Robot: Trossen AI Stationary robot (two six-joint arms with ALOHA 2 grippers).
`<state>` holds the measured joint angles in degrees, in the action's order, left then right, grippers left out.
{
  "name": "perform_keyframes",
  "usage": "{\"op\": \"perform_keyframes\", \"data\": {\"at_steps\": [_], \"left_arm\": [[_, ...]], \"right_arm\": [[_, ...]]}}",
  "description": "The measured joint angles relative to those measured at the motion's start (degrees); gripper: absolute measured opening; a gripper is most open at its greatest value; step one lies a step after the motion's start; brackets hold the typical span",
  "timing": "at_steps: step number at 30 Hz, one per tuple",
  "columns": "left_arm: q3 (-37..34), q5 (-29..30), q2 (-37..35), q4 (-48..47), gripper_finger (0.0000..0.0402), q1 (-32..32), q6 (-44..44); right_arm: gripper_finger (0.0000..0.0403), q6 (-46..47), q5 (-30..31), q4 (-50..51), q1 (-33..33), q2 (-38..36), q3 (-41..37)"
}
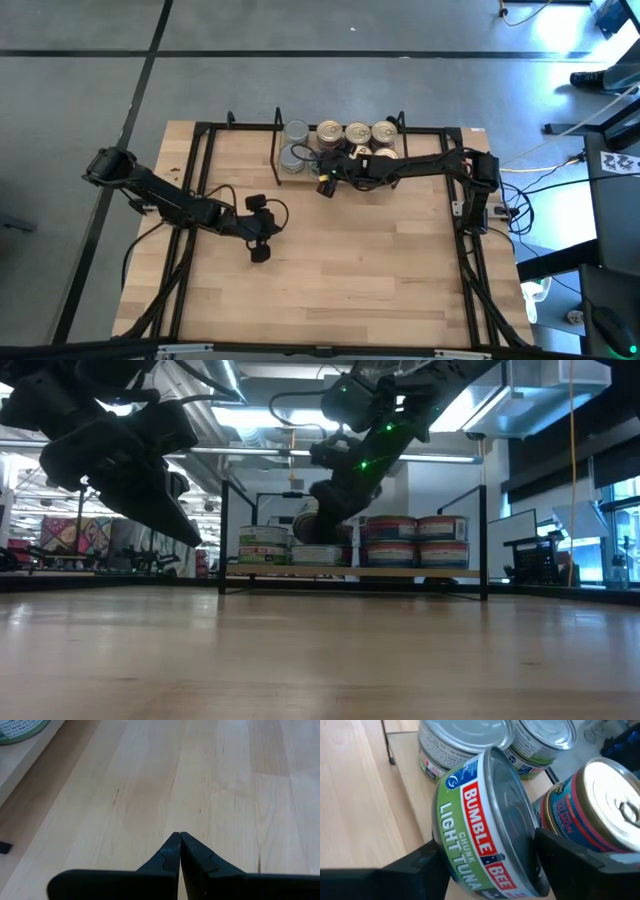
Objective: Stack canned seafood by type on shelf
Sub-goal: Stack the green tuna can on top of the other green tuna can on the shelf
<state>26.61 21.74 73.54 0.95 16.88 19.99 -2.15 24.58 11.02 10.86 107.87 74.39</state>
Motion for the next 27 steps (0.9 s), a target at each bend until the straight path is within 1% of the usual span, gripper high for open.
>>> {"op": "perform_keyframes", "data": {"at_steps": [5,11,18,22,27], "left_arm": [[0.0,0.0,0.0,0.0,0.0008,0.0,0.65],[0.02,0.0,0.0,-0.35,0.0008,0.0,1.16],[0.02,0.0,0.0,-0.35,0.0008,0.0,1.11],[0.02,0.0,0.0,-0.33,0.0008,0.0,1.11],[0.02,0.0,0.0,-0.33,0.0008,0.0,1.11]], "right_arm": [[0.0268,1.73,0.32,0.09,-0.33,0.0,0.0],[0.0268,1.85,-1.17,1.73,-0.91,-0.02,0.07],[0.027,-2.61,0.38,0.57,-1.15,-0.02,0.07],[0.0286,-4.12,1.22,-0.33,-1.13,-0.02,0.07],[0.0324,-4.05,3.26,-0.34,-1.13,-0.02,0.06]]}}
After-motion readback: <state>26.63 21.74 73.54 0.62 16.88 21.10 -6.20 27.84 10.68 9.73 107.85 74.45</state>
